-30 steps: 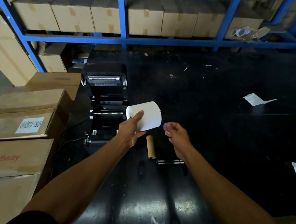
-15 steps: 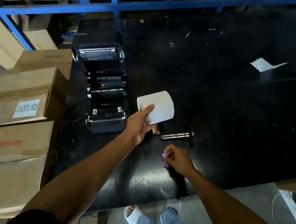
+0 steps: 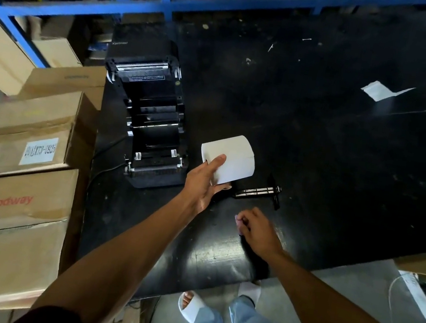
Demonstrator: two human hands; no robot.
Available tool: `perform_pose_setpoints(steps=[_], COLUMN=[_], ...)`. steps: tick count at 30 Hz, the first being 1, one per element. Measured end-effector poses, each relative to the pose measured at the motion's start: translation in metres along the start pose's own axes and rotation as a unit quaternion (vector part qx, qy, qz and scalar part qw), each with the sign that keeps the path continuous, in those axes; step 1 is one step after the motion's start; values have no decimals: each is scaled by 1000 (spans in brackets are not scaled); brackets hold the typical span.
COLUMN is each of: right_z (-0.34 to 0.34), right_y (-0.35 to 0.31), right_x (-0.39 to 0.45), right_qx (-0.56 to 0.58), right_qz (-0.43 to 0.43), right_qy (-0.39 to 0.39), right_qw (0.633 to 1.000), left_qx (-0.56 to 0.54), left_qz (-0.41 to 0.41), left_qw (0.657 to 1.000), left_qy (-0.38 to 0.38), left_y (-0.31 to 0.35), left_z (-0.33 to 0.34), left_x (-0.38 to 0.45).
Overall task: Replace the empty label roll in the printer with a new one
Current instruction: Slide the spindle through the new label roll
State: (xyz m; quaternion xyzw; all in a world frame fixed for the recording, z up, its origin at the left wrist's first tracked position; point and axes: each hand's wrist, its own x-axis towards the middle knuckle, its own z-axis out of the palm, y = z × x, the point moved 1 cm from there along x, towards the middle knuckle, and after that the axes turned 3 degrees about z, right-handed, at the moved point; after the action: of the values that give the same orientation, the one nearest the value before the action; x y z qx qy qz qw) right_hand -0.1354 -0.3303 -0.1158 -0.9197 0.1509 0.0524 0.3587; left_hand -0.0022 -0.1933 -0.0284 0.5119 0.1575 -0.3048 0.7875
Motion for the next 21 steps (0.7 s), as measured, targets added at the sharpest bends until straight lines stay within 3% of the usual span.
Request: perform_pose_setpoints(steps=[4,7,11,15,21], right_z=[-8,-27,-59,-72,-74], right_y=[2,12,29,42,41], right_x=[6,17,37,59,76], right_qx=[9,36,101,130,151], right_qz=[5,54,170,264,273], right_qy=[13,118,233,187,126], right_qw=[1000,991,952,937,942], left_qx=[6,11,28,47,68], left_qz=[9,16,24,29,43], left_qw=[1000,1000,999,998,995], left_qy=[2,10,27,39,52], left_y=[4,8,12,14,19], left_z=[2,5,11,16,27], left_x=[-1,-1,3,7,11])
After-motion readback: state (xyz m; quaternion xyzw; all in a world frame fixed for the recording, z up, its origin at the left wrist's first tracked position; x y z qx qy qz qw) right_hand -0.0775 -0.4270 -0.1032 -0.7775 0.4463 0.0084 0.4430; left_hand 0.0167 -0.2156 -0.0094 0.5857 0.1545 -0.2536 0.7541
